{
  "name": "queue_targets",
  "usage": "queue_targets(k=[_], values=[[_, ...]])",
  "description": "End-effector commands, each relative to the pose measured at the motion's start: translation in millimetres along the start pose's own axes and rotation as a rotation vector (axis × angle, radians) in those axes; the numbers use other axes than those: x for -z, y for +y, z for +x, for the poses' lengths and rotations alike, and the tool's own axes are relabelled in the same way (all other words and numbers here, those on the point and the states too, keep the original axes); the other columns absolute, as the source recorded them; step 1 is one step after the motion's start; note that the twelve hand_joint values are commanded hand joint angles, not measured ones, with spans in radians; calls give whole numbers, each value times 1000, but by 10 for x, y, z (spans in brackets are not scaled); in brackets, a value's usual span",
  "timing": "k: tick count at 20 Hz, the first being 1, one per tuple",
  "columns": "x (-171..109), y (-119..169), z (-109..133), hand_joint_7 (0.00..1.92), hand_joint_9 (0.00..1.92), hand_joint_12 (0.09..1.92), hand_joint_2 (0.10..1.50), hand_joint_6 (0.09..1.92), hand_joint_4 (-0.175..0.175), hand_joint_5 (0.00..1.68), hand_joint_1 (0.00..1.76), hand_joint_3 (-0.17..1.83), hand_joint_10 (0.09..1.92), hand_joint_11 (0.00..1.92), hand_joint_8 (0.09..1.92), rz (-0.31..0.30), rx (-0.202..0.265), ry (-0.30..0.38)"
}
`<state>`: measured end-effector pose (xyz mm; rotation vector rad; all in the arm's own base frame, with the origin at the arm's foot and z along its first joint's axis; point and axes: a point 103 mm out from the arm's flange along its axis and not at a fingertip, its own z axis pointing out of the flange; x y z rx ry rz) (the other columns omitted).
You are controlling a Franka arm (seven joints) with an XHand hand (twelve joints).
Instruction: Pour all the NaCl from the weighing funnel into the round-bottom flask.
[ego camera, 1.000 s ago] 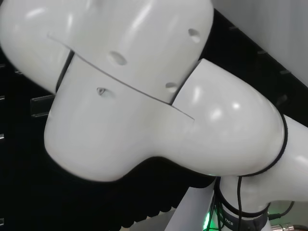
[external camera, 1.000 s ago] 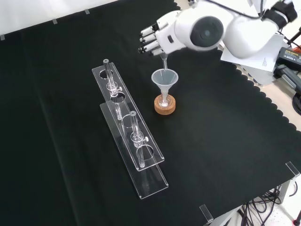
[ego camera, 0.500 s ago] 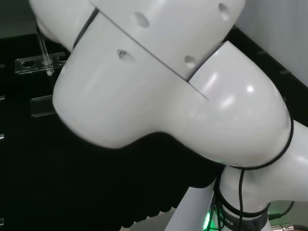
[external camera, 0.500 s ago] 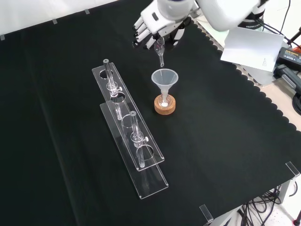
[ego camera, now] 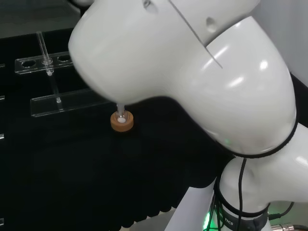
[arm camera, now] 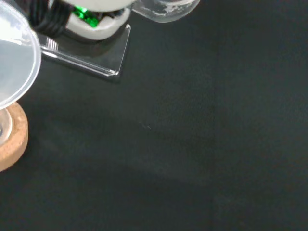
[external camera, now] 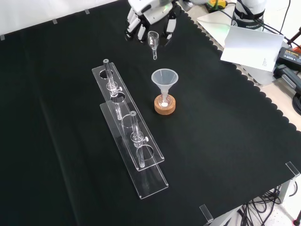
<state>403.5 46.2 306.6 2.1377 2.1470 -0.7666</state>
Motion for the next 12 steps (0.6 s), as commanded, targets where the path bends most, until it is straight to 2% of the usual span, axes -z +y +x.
queue_targets(k=[1,12], values=[[-19,59,-220,420,826,1036,714,775,175,1203,1101,600,423,832,700,3,-25,80],[-24,146,-545,418,827,1035,714,776,175,1202,1101,600,423,834,700,9,-62,123]])
